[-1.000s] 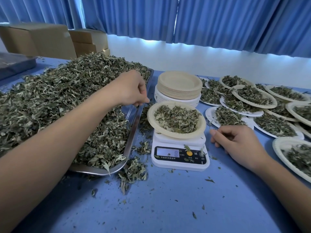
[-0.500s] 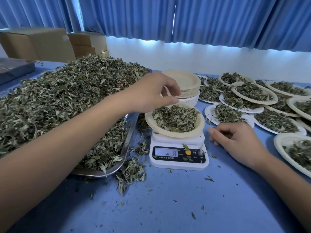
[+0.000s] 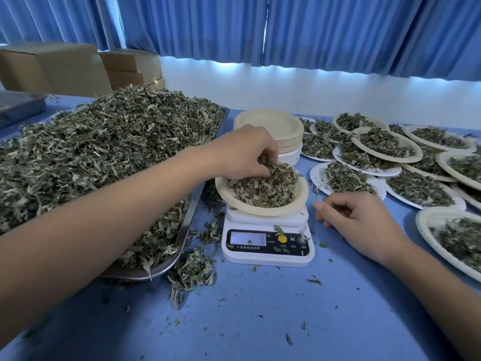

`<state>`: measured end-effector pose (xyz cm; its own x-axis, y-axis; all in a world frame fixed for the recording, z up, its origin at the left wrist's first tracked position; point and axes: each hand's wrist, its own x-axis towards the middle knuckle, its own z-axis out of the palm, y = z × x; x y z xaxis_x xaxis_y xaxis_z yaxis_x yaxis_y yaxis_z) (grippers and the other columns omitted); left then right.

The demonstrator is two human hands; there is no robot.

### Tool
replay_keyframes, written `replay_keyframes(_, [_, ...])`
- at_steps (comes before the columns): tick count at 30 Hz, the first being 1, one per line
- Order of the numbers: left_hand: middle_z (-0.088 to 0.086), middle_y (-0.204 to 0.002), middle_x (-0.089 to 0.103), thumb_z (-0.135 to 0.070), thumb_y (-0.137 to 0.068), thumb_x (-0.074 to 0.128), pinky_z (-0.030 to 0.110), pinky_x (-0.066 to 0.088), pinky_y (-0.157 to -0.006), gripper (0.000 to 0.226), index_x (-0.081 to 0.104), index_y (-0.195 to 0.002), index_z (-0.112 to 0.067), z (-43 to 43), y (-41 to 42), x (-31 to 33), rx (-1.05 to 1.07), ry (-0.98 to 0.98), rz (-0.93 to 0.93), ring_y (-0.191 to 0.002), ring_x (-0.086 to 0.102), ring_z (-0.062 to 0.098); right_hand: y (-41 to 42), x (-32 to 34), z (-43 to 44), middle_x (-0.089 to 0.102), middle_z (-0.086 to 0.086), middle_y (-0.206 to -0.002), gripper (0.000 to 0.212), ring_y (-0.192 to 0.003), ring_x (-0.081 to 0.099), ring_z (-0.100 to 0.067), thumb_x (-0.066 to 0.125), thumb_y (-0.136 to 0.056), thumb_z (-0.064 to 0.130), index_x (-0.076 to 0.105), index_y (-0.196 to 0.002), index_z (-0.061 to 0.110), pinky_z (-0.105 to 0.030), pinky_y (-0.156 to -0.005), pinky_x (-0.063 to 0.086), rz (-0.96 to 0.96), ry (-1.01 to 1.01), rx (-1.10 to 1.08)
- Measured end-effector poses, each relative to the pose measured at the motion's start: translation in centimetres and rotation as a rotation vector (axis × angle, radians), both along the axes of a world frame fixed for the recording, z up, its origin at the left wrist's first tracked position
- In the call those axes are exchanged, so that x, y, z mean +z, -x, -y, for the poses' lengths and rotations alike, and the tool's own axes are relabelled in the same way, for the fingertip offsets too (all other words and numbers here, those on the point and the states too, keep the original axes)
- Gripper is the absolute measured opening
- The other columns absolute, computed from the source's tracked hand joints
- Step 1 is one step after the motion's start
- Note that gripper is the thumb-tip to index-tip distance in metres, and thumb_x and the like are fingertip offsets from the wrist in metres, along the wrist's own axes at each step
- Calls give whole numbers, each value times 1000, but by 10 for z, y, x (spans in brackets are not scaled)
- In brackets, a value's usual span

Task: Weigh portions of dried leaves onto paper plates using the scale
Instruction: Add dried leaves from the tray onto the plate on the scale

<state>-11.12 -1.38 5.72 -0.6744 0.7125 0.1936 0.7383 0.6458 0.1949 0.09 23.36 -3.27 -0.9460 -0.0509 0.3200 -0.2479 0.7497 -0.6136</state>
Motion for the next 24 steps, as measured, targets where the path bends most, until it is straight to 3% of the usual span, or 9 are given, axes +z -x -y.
replay_keyframes(3, [-11,-94,69,-22,-84,80,22,51,-84,18,75,-102,-20,8,0,6,2,-81,11,-88,62,8,0,0,0,66,0,-59,36,-43,42,-10,61,-99,43,70,-68,27,-16,-47,35,7,2,1])
replay_keyframes(6, [-13,-87,69,-22,-83,82,5,43,-70,18,76,-99,-17,16,0,8,-1,-172,77,-74,60,-8,0,0,1,66,-1,-59,36,-43,43,-11,60,-98,44,70,-67,27,-16,-47,35,13,0,0])
replay_keyframes(8, [-10,-85,71,-24,-82,83,11,48,-72,19,76,-97,-15,20,0,8,1,-254,150,-71,62,-6,0,0,1,65,-2,-58,37,-43,42,-11,60,-98,44,70,-67,27,-17,-47,35,12,-2,3])
replay_keyframes(14, [3,-92,78,-22,-83,83,27,54,-82,18,79,-96,-10,25,1,9,46,-369,188,-88,72,20,0,0,1,64,-2,-57,37,-43,42,-10,60,-98,43,70,-68,26,-17,-47,34,-1,-16,3])
replay_keyframes(16, [-6,-87,77,-22,-83,82,24,54,-80,19,80,-100,-14,25,0,9,62,-381,196,-84,72,16,0,-1,0,65,-1,-58,36,-43,42,-10,60,-99,43,70,-68,26,-18,-47,34,-2,-16,1])
replay_keyframes(19, [-22,-62,68,-20,-86,80,12,44,-64,8,80,-93,-19,25,1,8,41,-425,232,-59,59,-4,1,-1,0,65,-1,-58,36,-44,43,-11,60,-99,43,70,-69,26,-17,-48,35,-1,-10,1])
replay_keyframes(21, [-20,-60,67,-19,-87,79,12,41,-60,5,81,-89,-16,26,1,8,32,-474,249,-53,53,-7,1,-1,0,66,1,-59,35,-43,44,-11,61,-99,42,71,-69,27,-16,-47,35,-4,-10,1])
replay_keyframes(24, [-4,-68,73,-17,-87,78,26,51,-66,8,80,-91,-10,28,2,9,37,-515,269,-59,61,4,1,-1,1,66,2,-59,35,-43,43,-9,62,-99,40,70,-68,27,-16,-47,35,-7,-4,0])
